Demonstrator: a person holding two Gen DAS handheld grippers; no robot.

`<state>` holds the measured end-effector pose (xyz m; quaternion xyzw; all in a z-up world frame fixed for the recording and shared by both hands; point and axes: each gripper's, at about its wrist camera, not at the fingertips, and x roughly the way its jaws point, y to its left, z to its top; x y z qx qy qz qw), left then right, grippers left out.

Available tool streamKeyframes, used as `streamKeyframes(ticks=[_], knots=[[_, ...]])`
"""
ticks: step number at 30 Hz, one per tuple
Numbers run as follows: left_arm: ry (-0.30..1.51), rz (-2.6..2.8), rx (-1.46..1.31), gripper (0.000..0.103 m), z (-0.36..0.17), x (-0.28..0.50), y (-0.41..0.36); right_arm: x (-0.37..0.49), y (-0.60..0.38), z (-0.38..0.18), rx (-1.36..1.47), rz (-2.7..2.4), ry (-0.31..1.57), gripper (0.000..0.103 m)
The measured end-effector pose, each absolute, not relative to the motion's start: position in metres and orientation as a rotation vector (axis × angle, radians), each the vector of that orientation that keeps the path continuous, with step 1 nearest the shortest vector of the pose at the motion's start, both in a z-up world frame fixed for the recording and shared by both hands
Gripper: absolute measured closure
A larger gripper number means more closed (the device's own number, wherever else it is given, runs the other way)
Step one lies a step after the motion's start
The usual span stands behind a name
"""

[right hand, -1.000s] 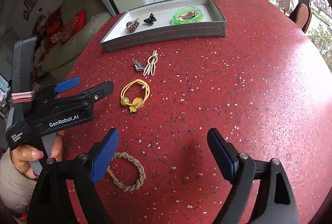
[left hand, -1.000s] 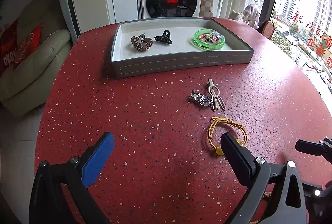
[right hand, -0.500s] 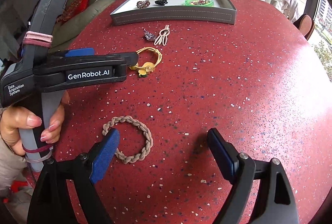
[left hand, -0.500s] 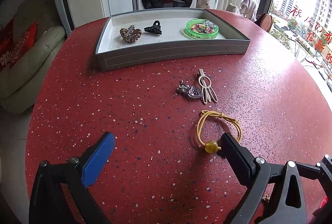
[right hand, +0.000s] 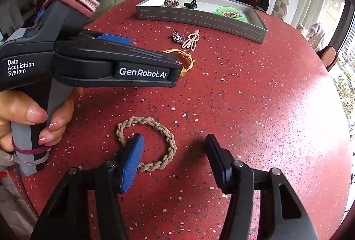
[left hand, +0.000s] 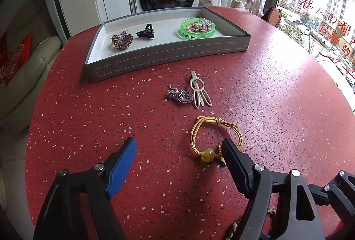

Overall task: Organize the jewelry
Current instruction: 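Grasp the yellow beaded hair tie with the left gripper while the right grasps the braided brown bracelet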

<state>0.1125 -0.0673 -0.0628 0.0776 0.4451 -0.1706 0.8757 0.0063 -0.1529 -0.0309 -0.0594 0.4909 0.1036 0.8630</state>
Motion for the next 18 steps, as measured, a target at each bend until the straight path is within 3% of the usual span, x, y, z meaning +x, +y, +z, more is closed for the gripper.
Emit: streamKeyframes(ticks=[4, 7, 8, 9, 12, 18], knots=[[0.932, -0.385, 0.170, 0.024, -0.060, 0.109, -0.072, 0.005, -0.149, -0.030, -0.132, 0.234, 1.029, 0.054], [0.938, -0.416, 0.166, 0.040, -0.059, 0.107, -0.074, 0.004, -0.146, -0.030, -0.136, 0.250, 1.029, 0.063], [0.942, -0.429, 0.165, 0.054, -0.059, 0.106, -0.076, 0.004, -0.145, -0.029, -0.139, 0.255, 1.030, 0.069], [0.947, -0.436, 0.168, 0.063, -0.059, 0.106, -0.078, 0.003, -0.143, -0.029, -0.140, 0.262, 1.031, 0.077], [0.952, -0.444, 0.173, 0.070, -0.061, 0.104, -0.079, 0.001, -0.140, -0.028, -0.151, 0.268, 1.031, 0.094], [0.953, -0.446, 0.110, 0.071, -0.061, 0.105, -0.069, -0.001, -0.149, -0.028, -0.108, 0.257, 1.039, 0.096]])
